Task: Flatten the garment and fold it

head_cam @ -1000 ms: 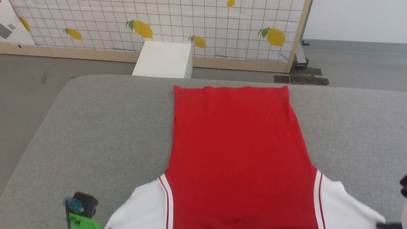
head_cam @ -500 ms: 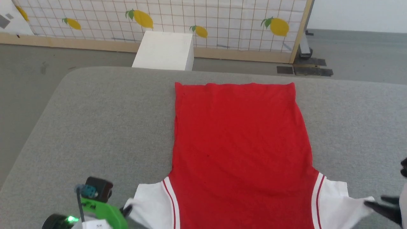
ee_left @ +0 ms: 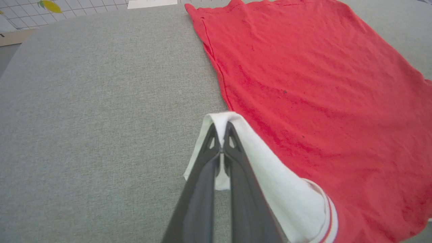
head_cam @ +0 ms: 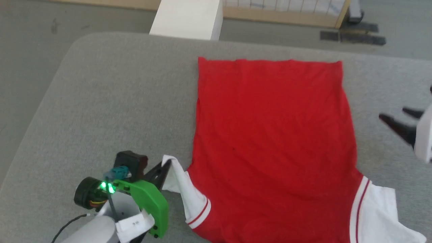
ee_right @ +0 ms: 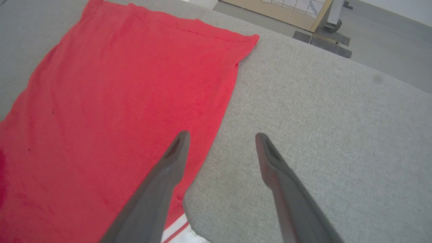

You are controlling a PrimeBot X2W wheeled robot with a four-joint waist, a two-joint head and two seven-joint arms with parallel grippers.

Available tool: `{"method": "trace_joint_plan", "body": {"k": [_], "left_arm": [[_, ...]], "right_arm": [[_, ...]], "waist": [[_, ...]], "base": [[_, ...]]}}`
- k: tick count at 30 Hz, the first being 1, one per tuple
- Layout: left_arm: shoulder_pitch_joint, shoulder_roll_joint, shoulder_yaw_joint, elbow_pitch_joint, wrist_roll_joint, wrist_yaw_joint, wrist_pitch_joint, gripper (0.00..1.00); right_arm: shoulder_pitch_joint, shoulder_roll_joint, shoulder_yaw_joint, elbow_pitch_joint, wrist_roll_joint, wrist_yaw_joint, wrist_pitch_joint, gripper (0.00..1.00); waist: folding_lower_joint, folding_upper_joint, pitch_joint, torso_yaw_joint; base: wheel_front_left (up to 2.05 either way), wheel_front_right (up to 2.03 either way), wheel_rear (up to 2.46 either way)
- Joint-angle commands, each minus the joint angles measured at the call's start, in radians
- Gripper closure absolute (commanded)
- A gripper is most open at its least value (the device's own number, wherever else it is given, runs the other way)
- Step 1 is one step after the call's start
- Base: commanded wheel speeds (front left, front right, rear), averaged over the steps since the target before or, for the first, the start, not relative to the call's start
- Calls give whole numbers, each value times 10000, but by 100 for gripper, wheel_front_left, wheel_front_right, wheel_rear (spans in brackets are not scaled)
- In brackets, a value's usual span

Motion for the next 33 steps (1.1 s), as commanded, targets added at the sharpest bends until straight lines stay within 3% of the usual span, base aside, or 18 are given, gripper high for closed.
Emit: {"method": "trace_joint_plan", "body": {"k": [1, 4, 11, 18, 22, 33], "left_arm": [[-240, -61, -117, 36, 238, -83, -19, 100], [-410, -169, -259, -57, 414, -130, 5, 100], [-780, -383, -481, -540, 824, -147, -17, 100], [-1153, -754, -695, -994, 1132, -218, -111, 100], [-1315, -991, -761, -1194, 1189, -237, -174, 100], [-1349, -1303, -822, -1243, 1219, -104, -317, 100]], "right_arm": [[-537, 176, -90, 224, -290, -13, 255, 0], [-1446, 459, -148, 763, -747, -13, 784, 0], [-3577, 421, 80, 1865, -1641, -13, 1952, 0], [-5197, 46, 116, 2868, -2581, -13, 2518, 0], [-5913, 152, -43, 3518, -3118, -13, 2711, 0], [-6113, 202, -71, 4311, -4094, -13, 2846, 0]], "waist": [[0, 0, 824, 498], [0, 0, 1289, 740], [0, 0, 2586, 1521], [0, 0, 3521, 2339], [0, 0, 3923, 2695], [0, 0, 4210, 2947]], "base": [[0, 0, 0], [0, 0, 0], [0, 0, 0], [0, 0, 0], [0, 0, 0], [0, 0, 0]]}}
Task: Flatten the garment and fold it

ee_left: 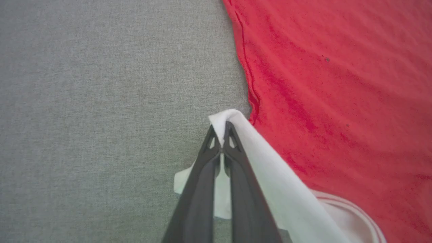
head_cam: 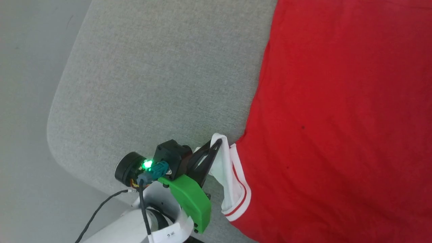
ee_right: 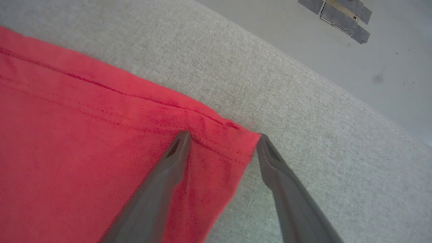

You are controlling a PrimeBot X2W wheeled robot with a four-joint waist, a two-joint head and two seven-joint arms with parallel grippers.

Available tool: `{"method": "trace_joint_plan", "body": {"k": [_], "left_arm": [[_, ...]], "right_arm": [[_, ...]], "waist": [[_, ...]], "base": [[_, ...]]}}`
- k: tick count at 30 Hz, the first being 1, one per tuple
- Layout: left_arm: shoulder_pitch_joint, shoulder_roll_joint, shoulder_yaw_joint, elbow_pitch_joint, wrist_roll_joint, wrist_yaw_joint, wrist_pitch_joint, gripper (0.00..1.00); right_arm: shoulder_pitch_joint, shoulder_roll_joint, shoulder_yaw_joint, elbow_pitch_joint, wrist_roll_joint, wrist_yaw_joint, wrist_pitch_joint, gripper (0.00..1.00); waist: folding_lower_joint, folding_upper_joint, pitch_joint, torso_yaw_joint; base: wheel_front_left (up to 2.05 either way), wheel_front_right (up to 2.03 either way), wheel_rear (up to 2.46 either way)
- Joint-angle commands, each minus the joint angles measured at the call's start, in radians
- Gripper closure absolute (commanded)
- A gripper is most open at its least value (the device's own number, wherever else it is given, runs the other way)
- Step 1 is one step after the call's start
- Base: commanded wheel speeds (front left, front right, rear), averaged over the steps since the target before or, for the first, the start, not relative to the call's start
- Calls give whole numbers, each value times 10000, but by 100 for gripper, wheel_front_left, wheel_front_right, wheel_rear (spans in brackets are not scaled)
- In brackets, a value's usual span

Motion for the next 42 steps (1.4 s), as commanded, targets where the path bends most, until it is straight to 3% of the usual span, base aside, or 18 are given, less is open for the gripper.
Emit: {"method": "trace_joint_plan", "body": {"k": [1, 4, 5, 6, 15, 23, 30, 42], "left_arm": [[-159, -58, 38, -44, 104, 71, -75, 100], [-137, -58, 52, -29, 94, 100, -112, 100], [-135, -57, 54, -20, 88, 102, -113, 100], [-141, -53, 58, -7, 79, 102, -108, 100], [-184, 15, 92, 158, 4, 104, -42, 100], [-98, 142, 77, 486, -148, 124, 143, 100], [422, 282, 165, 922, -669, 292, 341, 100], [1386, 646, 171, 1108, -1052, 727, 427, 100]], "right_arm": [[158, 53, 79, 205, -57, -13, 150, 0], [252, 42, 90, 263, -58, -13, 400, 0], [288, 32, 107, 259, -56, -13, 479, 55], [329, 20, 110, 245, -46, -13, 546, 100], [687, 11, 81, 100, 133, -13, 634, 100], [1617, 30, 406, 228, 575, -13, 174, 100], [3267, -331, 1403, -83, 1757, -13, -429, 100], [6623, -916, 1593, -1176, 3564, -13, -1167, 100]], "waist": [[-1, 0, 129, 98], [-1, 0, 165, 71], [-1, 0, 166, 59], [-1, 0, 162, 42], [-1, 0, -152, -264], [-1, 0, -1283, -988], [-1, 0, -2956, -1871], [-1, 0, -4625, -2785]], "base": [[0, 0, 0], [0, 0, 0], [0, 0, 0], [0, 0, 0], [0, 0, 0], [0, 0, 0], [0, 0, 0], [0, 0, 0]]}}
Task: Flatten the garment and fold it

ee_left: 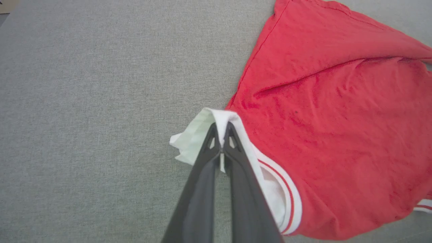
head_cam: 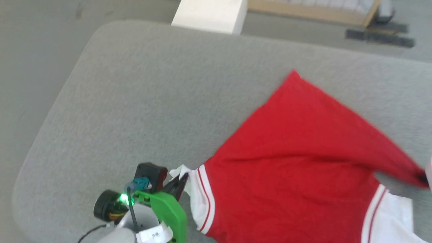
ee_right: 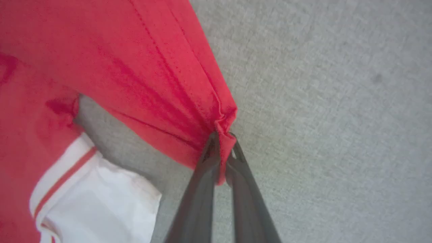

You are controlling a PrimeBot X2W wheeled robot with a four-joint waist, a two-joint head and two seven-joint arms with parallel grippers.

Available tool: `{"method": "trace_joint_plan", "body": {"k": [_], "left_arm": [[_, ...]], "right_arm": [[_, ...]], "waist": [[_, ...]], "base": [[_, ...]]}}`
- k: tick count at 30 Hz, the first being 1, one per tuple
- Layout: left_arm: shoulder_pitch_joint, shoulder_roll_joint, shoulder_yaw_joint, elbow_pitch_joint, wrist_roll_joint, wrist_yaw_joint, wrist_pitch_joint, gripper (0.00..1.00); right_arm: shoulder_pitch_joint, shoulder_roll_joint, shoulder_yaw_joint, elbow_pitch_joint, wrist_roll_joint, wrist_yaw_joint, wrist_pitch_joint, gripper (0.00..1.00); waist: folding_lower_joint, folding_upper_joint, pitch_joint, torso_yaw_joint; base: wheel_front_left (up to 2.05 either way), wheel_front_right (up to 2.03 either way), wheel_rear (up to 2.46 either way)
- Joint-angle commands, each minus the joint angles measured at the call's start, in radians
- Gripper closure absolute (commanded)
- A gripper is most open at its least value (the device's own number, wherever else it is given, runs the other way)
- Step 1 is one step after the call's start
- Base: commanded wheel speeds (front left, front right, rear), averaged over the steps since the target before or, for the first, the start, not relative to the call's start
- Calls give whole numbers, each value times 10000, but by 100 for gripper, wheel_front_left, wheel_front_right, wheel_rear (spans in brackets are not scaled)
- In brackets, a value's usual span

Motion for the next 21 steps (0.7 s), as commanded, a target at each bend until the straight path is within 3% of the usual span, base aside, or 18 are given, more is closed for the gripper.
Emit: {"method": "trace_joint_plan", "body": {"k": [1, 12, 21], "left_arm": [[178, 38, -3, 47, -152, 81, -20, 100], [559, 100, -13, 186, -311, 232, -92, 100], [391, 38, 24, 356, -286, 198, -165, 100]], "right_arm": [[488, -95, -78, -120, 127, -13, -58, 100], [3150, 159, -1409, -1297, 362, -13, 316, 100], [4137, 788, -2286, -2353, -26, -13, 898, 100]], "waist": [[1, -1, -849, -754], [1, -1, -1292, -1032], [1, -1, -1103, -932]], "base": [[0, 0, 0], [0, 0, 0], [0, 0, 0]]}}
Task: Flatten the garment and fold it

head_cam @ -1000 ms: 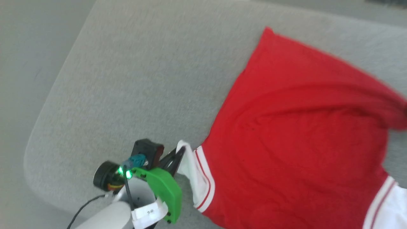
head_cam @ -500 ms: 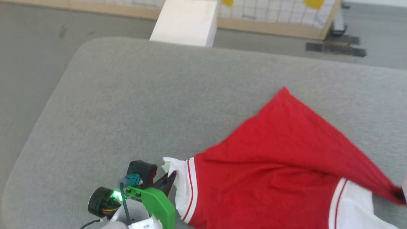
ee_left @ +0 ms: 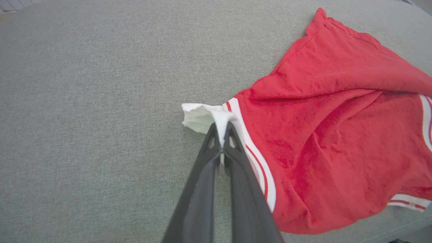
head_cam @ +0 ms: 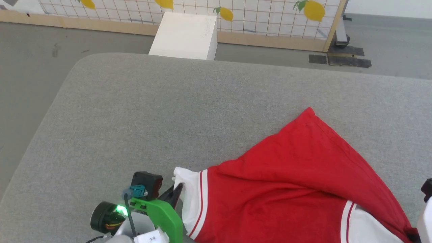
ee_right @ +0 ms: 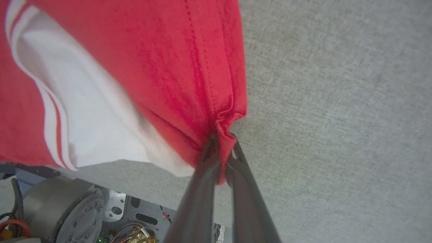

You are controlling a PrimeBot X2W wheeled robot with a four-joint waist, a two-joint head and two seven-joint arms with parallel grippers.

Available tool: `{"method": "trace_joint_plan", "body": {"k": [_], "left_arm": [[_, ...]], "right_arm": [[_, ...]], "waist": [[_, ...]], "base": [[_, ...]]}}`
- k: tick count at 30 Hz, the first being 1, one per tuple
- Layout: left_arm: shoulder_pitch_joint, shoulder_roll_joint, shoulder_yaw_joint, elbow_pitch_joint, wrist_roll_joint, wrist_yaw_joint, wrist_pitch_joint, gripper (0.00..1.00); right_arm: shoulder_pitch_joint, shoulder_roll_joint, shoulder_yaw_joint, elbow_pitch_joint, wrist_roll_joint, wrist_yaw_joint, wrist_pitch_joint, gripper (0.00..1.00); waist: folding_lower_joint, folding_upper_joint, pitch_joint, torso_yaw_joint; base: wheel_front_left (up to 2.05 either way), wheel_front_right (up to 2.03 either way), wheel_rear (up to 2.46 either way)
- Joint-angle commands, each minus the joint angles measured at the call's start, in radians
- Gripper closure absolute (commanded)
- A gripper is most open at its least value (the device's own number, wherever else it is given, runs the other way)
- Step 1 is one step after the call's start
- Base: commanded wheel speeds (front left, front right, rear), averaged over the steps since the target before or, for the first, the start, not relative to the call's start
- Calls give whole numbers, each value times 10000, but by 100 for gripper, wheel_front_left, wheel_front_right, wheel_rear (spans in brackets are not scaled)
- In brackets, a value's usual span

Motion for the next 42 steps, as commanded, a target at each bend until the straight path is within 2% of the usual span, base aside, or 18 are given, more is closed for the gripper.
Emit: {"method": "trace_joint_plan", "body": {"k": [1, 2, 4, 11, 17, 23, 29, 35, 42], "left_arm": [[-82, -5, 21, 50, 36, -15, -68, 100], [-103, -12, 19, 58, 40, -23, -71, 100], [-166, -29, 12, 58, 60, -50, -76, 100], [-505, -151, 10, -44, 168, -109, -85, 100], [-820, -304, 20, -194, 314, -122, -160, 100], [-1173, -577, -52, -337, 483, -182, -241, 100], [-1411, -900, -108, -373, 576, -240, -413, 100], [-1503, -1135, -153, -296, 624, -272, -600, 100], [-1511, -1263, -204, -168, 631, -316, -746, 100]], "right_arm": [[139, 101, -170, -176, -145, -13, 97, 100], [119, 140, -291, -273, -240, -13, 66, 100], [3, 206, -506, -523, -397, -13, 48, 0], [-1584, 451, -856, -1724, -418, -13, 183, 0], [-3458, 748, -105, -1988, -610, -13, 502, 0], [-5299, 948, 864, -1200, -1092, -13, 890, 0], [-6374, 676, 1670, -117, -1739, -13, 1046, 0], [-6820, 374, 2100, 670, -1893, -13, 957, 0], [-6868, 150, 2618, 1002, -1893, -13, 786, 0]], "waist": [[1, -1, 63, 51], [1, -1, 91, 71], [1, -1, 178, 129], [1, -1, 663, 564], [1, -1, 1293, 1048], [1, -1, 2067, 1675], [1, -1, 2696, 2212], [1, -1, 3077, 2565], [1, -1, 3362, 2720]], "base": [[0, 0, 0], [0, 0, 0], [0, 0, 0], [0, 0, 0], [0, 0, 0], [0, 0, 0], [0, 0, 0], [0, 0, 0], [0, 0, 0]]}}
